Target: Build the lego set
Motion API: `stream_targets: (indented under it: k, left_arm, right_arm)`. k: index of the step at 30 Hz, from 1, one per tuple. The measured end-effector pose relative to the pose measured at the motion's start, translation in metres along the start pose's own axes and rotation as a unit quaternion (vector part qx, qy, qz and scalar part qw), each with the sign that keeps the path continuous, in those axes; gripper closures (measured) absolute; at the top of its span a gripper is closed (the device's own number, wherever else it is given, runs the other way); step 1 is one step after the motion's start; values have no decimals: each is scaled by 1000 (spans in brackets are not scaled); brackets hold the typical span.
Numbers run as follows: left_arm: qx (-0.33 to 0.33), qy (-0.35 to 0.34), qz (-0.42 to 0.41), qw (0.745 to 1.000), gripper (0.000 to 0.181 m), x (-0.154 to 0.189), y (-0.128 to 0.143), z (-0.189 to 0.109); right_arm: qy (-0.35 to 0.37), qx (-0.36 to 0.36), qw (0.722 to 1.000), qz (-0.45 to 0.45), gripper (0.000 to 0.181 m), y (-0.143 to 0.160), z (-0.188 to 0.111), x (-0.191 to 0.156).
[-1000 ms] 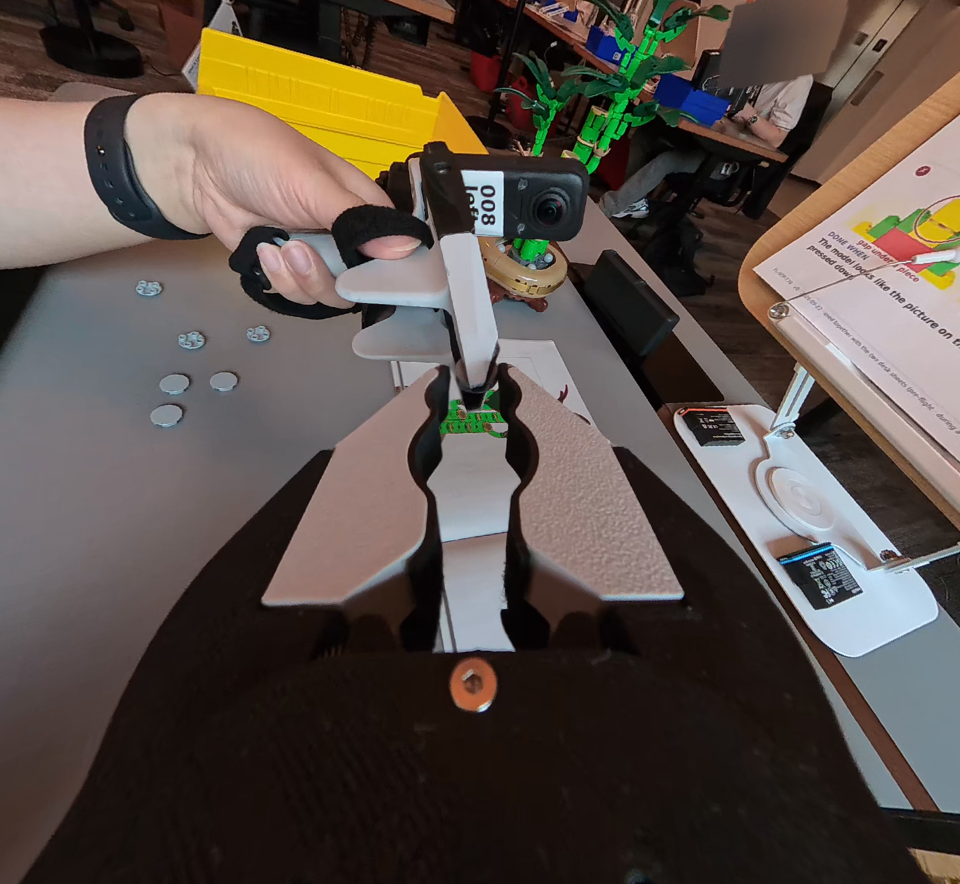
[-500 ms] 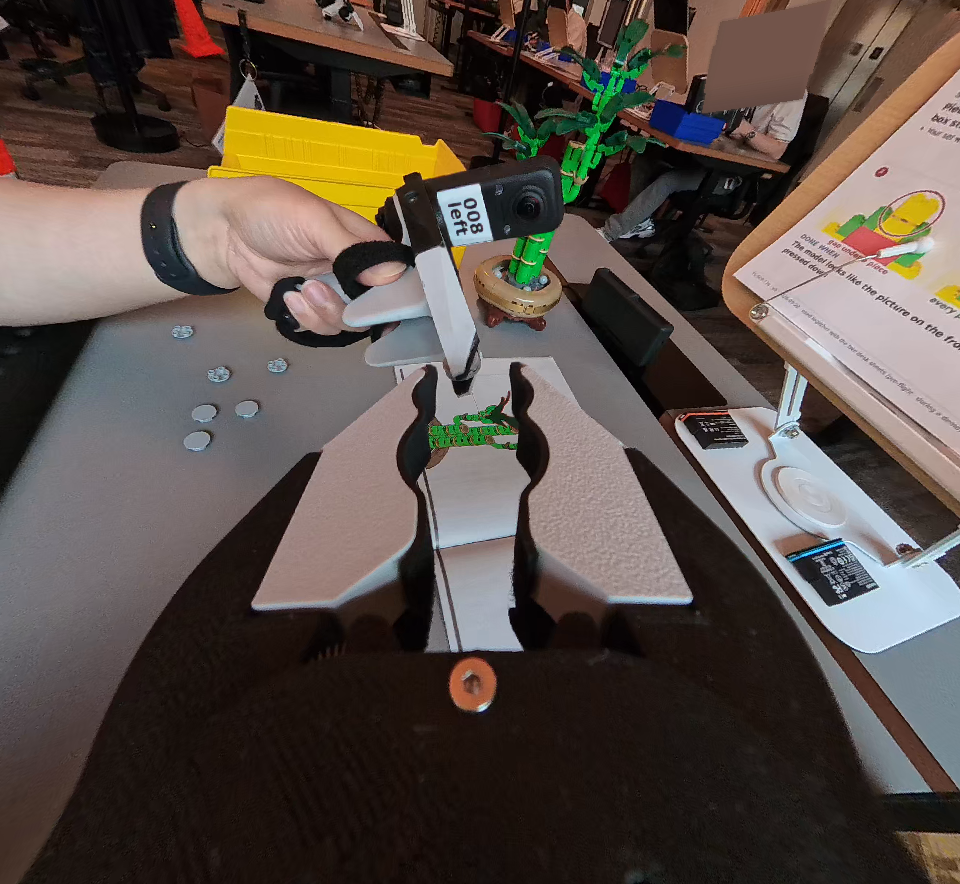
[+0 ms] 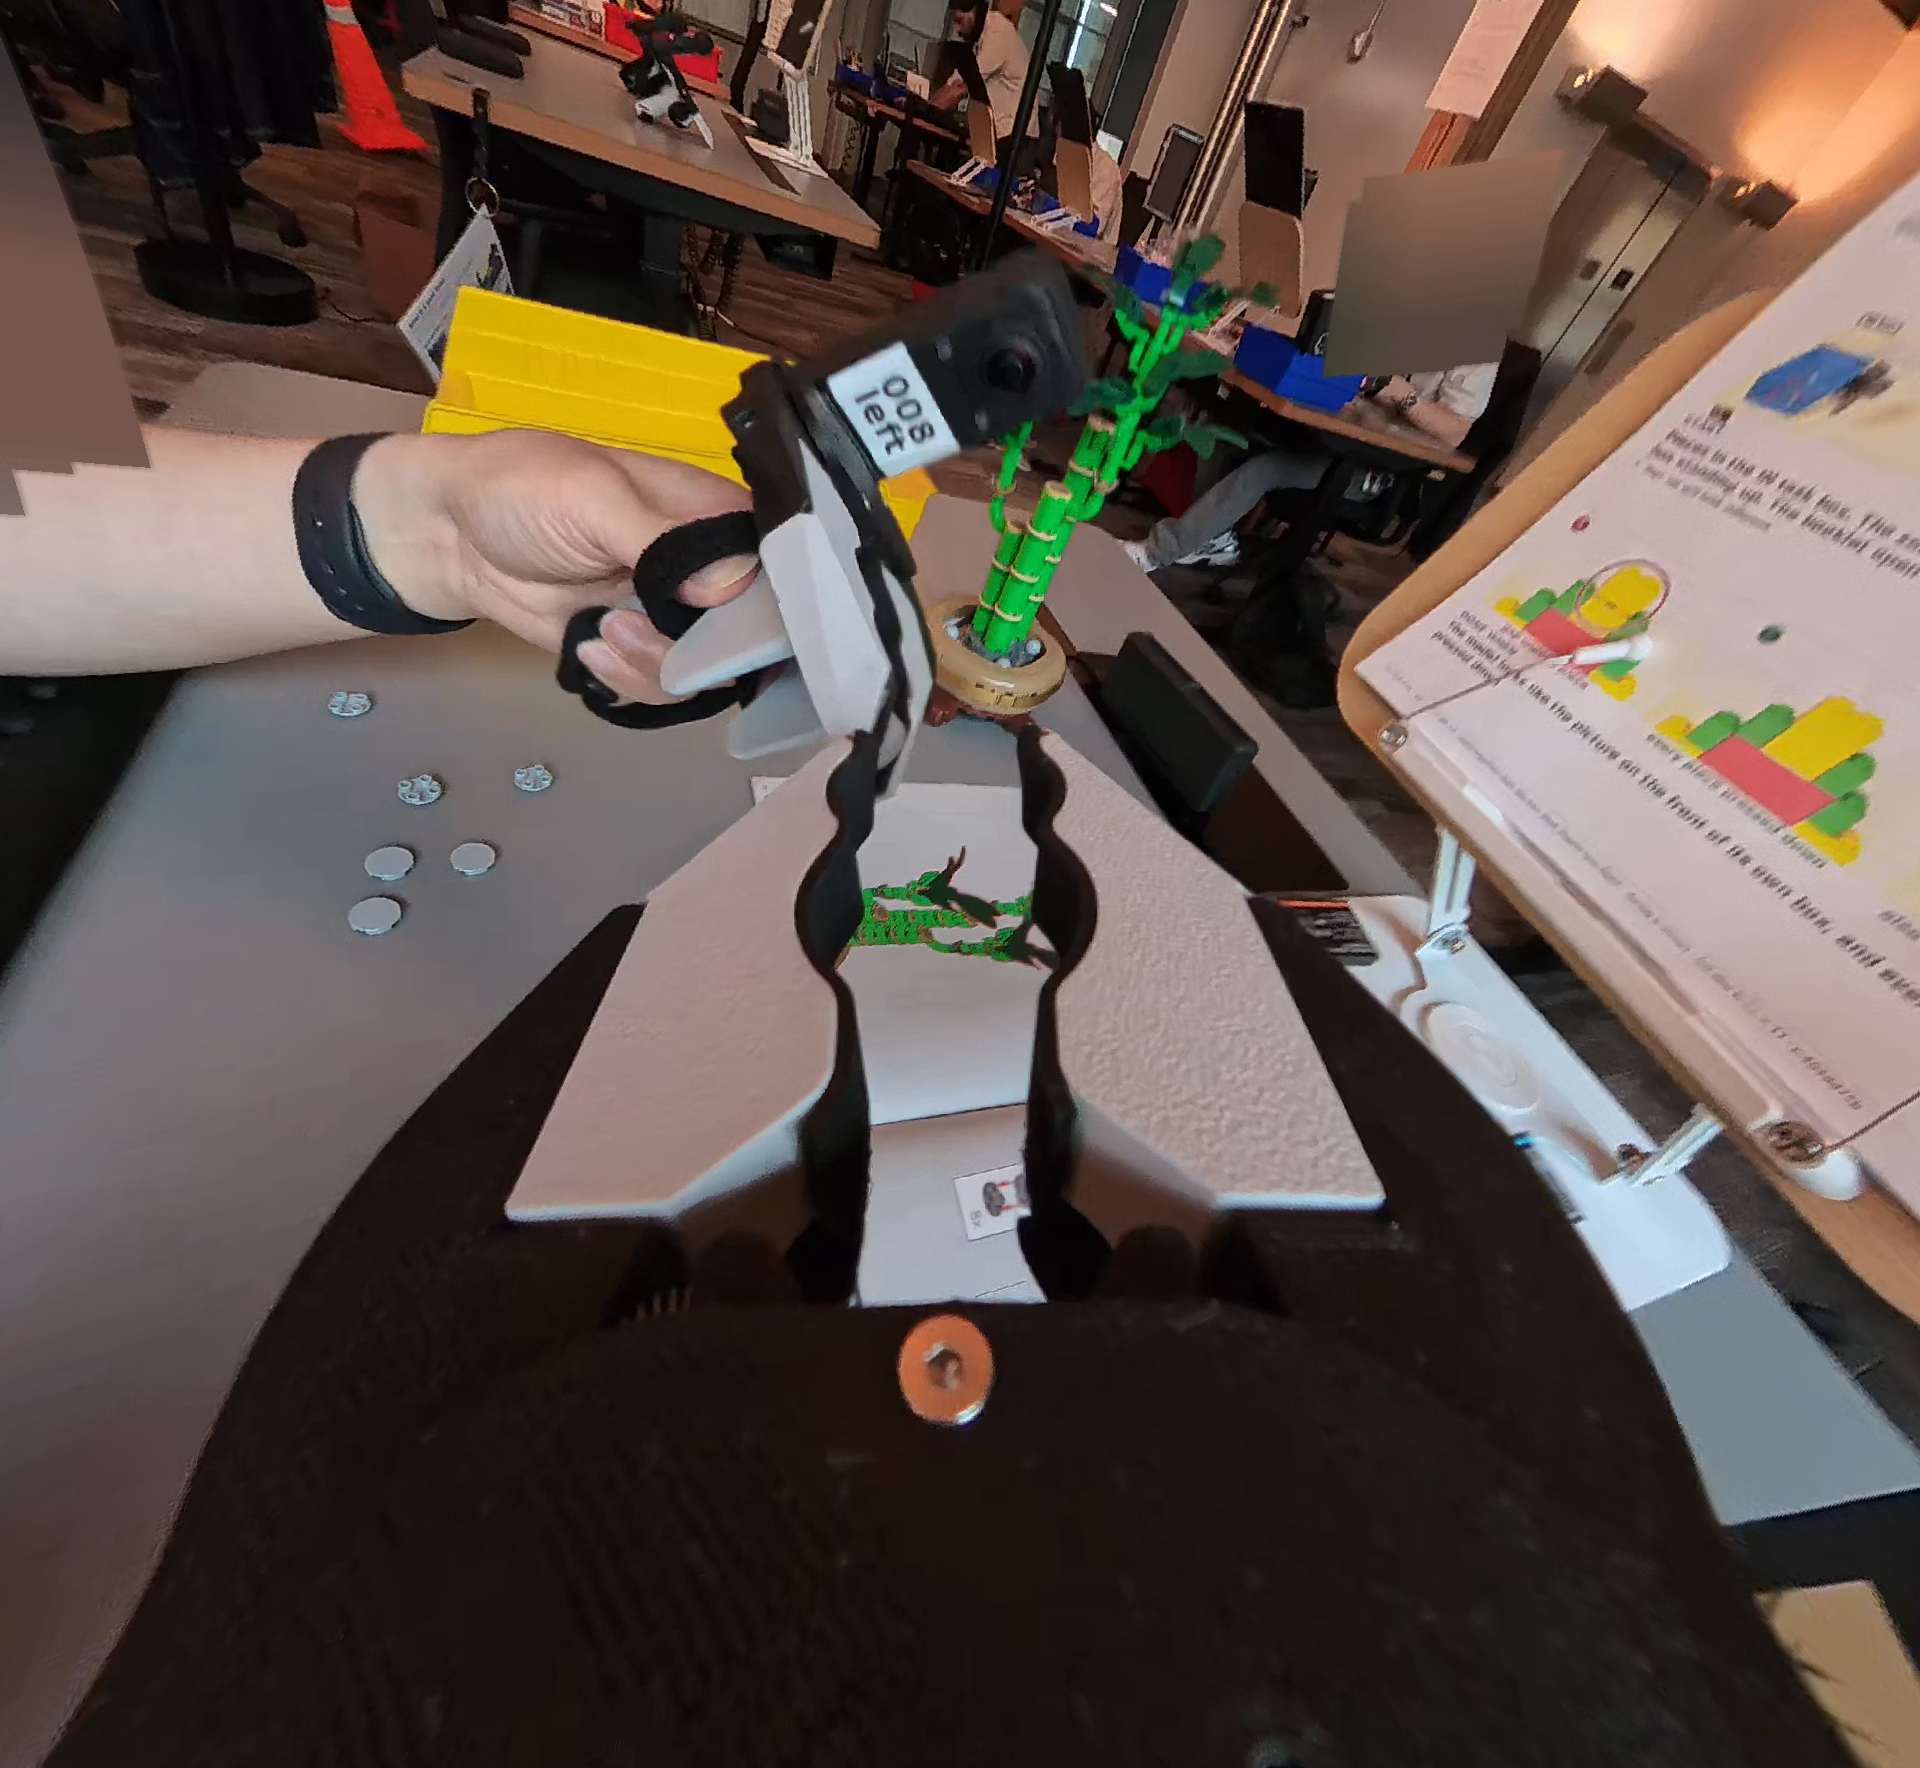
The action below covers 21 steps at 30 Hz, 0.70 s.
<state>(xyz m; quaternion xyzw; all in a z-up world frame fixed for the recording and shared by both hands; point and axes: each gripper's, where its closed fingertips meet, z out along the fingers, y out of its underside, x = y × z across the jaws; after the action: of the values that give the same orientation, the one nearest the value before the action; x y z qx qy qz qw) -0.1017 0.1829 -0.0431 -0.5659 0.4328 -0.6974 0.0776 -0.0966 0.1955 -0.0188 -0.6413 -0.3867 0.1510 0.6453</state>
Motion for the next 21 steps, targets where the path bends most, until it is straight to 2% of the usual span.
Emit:
stream_targets:
  k: [2, 4, 7, 9, 10, 14, 17, 18, 19, 21]
  left_arm:
    - [-17, -41, 130, 990, 177, 11, -1, 4]
    - [-36, -52, 282, 957, 177, 35, 3, 9]
    - [-13, -58, 493, 868, 177, 71, 6, 13]
    - [11, -71, 586, 807, 178, 89, 5, 13]
    - [16, -72, 615, 785, 178, 97, 6, 13]
    - [2, -86, 688, 721, 177, 113, 12, 15]
    - [8, -109, 761, 640, 177, 118, 13, 15]
    - [8, -114, 776, 620, 177, 118, 14, 16]
    - [1, -117, 780, 614, 177, 117, 15, 17]
    - [-18, -117, 771, 625, 177, 114, 18, 19]
  right_arm:
    - [0, 11, 1000, -28, 154, -17, -8, -4]
    - [-7, 33, 998, -50, 153, -38, -17, -11]
    - [-53, 50, 995, -65, 154, -60, -30, -31]
    - [-87, 41, 993, -74, 154, -67, -35, -47]
    - [-96, 33, 991, -85, 154, -69, -37, -53]
    - [-98, 16, 985, -142, 155, -78, -41, -70]
    - [-101, 16, 980, -173, 157, -85, -42, -80]
    - [-101, 15, 978, -183, 158, -86, -42, -83]
    - [-101, 14, 976, -191, 160, -87, -42, -85]
    - [-99, 8, 974, -201, 161, -87, -42, -87]
